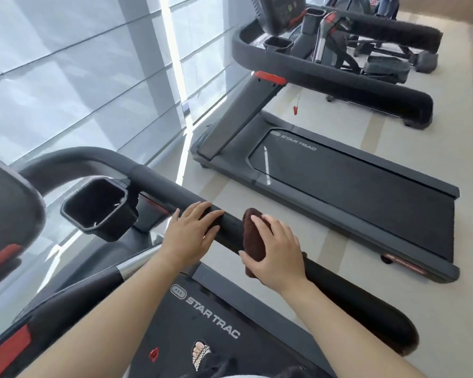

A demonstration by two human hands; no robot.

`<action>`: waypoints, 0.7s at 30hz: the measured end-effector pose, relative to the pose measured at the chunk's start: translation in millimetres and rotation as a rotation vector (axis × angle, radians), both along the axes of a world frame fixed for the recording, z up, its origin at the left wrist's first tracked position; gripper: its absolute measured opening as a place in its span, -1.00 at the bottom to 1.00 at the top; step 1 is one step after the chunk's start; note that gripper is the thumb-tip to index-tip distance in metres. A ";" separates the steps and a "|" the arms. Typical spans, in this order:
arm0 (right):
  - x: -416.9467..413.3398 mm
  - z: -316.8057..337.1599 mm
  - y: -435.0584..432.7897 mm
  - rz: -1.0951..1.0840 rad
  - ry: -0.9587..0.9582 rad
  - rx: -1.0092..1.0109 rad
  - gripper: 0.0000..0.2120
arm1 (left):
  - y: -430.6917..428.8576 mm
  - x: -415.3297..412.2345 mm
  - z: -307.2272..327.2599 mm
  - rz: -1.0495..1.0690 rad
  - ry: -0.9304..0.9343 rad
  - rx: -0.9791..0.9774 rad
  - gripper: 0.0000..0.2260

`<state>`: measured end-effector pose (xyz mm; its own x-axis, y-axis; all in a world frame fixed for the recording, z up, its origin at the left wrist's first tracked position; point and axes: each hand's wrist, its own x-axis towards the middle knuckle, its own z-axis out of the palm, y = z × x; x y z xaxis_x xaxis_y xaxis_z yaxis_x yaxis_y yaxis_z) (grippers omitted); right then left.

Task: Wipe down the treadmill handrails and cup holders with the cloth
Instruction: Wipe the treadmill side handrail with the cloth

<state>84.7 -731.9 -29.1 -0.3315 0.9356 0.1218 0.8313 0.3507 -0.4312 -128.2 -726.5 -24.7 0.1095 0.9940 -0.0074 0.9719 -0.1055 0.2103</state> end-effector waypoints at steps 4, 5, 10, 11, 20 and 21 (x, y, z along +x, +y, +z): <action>10.5 -7.3 -14.3 -0.038 0.025 0.055 -0.37 | 9.6 -23.0 -1.5 -0.038 -0.026 -0.001 -0.63; 12.9 -9.4 -18.6 -0.051 0.021 0.081 -0.37 | 10.5 -25.8 -2.5 -0.053 -0.037 0.008 -0.63; -10.4 -7.6 -7.1 -0.101 0.022 0.099 -0.38 | 8.5 -32.4 -9.4 -0.117 -0.077 0.054 -0.61; -20.8 -5.5 -0.1 -0.078 0.015 0.089 -0.36 | 8.0 -33.6 -10.1 -0.125 -0.085 0.048 -0.60; -72.2 -3.3 39.6 0.143 -0.023 -0.051 -0.27 | -19.7 -62.7 -1.7 0.114 -0.041 -0.117 -0.55; -65.2 -3.5 38.5 0.173 -0.019 -0.055 -0.27 | -25.1 -66.1 -1.0 0.149 -0.030 -0.151 -0.55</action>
